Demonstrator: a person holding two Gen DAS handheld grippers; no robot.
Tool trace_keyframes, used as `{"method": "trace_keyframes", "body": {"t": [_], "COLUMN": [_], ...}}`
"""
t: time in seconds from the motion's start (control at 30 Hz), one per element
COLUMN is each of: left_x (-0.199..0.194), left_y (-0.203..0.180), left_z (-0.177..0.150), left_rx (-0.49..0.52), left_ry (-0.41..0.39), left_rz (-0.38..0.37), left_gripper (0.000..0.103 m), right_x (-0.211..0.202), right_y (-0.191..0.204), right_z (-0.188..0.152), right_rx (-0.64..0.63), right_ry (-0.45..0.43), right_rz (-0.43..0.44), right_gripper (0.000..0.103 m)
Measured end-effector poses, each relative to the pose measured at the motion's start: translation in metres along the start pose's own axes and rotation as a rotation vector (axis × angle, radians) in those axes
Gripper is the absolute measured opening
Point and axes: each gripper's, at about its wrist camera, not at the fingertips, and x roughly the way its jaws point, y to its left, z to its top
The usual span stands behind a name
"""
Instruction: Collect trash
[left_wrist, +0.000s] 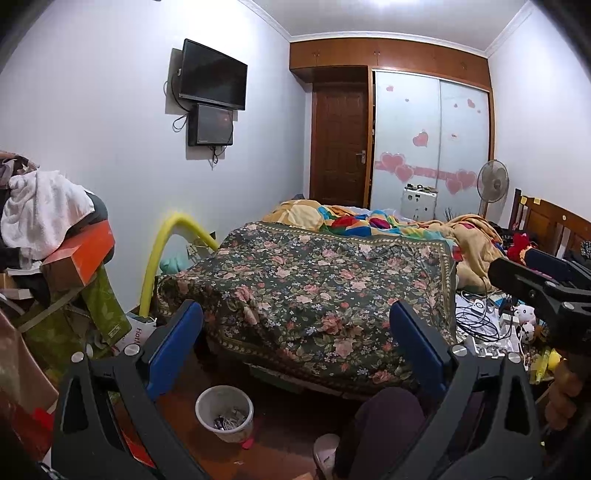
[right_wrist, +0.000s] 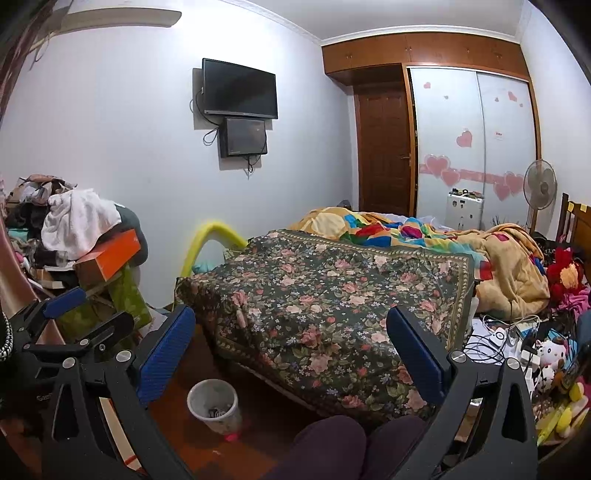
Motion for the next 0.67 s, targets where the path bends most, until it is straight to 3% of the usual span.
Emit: {"method": "trace_keyframes", "body": {"t": [0.67], "left_x": [0.0017], "left_y": [0.006], "left_z": [-0.0032], "left_rx": [-0.033], "left_ry": [0.015], "left_rz": [-0.019], "left_gripper": [0.102], "right_x": [0.0014], "right_y": [0.0048], "right_z": [-0.001], "right_rx": [0.011], "right_ry": [0.012], "right_rz": [-0.011], "right_gripper": [0.103]}}
